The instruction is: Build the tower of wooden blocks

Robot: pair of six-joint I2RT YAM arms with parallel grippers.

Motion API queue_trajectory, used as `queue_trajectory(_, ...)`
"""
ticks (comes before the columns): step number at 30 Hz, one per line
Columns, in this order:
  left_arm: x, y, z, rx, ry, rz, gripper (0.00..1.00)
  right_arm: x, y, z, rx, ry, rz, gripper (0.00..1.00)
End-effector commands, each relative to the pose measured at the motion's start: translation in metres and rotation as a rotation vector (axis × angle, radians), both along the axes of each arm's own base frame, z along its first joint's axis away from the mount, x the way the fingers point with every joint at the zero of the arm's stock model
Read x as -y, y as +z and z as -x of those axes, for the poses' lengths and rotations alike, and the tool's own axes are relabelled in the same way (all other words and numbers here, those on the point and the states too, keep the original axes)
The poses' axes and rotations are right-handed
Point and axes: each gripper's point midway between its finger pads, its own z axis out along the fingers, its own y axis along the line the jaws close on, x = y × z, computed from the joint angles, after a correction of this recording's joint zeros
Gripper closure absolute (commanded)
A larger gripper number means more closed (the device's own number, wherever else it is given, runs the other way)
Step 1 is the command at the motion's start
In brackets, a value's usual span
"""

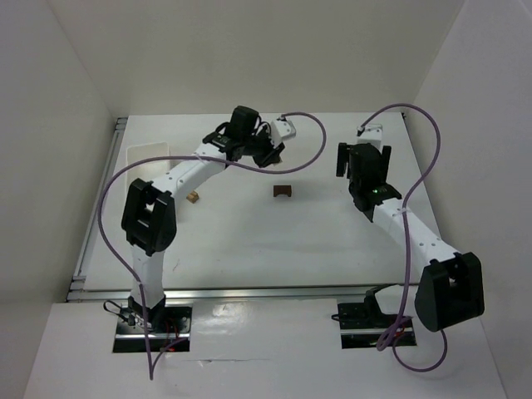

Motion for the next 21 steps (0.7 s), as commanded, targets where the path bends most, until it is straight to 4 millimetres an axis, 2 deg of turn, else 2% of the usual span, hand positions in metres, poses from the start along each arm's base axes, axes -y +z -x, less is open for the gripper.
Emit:
queue_trajectory(1, 0.024, -0.007, 0.012, 0.045, -0.134, -0.023, 1.0, 0.044, 0.044, 0.017, 0.148, -0.319, -0.085, 0.08)
queue_trajectory(3, 0.037, -0.01, 0.015, 0.067, -0.147, -0.042, 1.0, 0.057, 0.049, 0.028, 0.175, -0.41, -0.15, 0.08)
queue_trajectory(7, 0.051, -0.03, 0.017, 0.073, -0.161, -0.08, 1.0, 0.069, 0.086, 0.053, 0.297, -0.442, -0.215, 0.06)
queue_trajectory(8, 0.056, -0.026, 0.019, 0.081, -0.17, -0.075, 1.0, 0.066, 0.085, 0.055, 0.304, -0.418, -0.23, 0.06)
queue_trajectory(10, 0.061, -0.042, 0.021, 0.066, -0.187, -0.095, 1.0, 0.062, 0.1, 0.06, 0.356, -0.374, -0.26, 0.06)
queue_trajectory(11, 0.064, -0.042, 0.023, 0.078, -0.196, -0.105, 1.0, 0.057, 0.105, 0.06, 0.366, -0.336, -0.267, 0.06)
queue_trajectory(14, 0.064, -0.054, 0.022, 0.068, -0.209, -0.128, 1.0, 0.054, 0.106, 0.059, 0.37, -0.302, -0.25, 0.06)
queue_trajectory(20, 0.069, -0.069, 0.024, 0.057, -0.249, -0.157, 1.0, 0.051, 0.091, 0.05, 0.303, -0.298, -0.226, 0.04)
queue_trajectory(21, 0.071, -0.068, 0.026, 0.053, -0.26, -0.149, 1.0, 0.049, 0.095, 0.049, 0.309, -0.286, -0.233, 0.04)
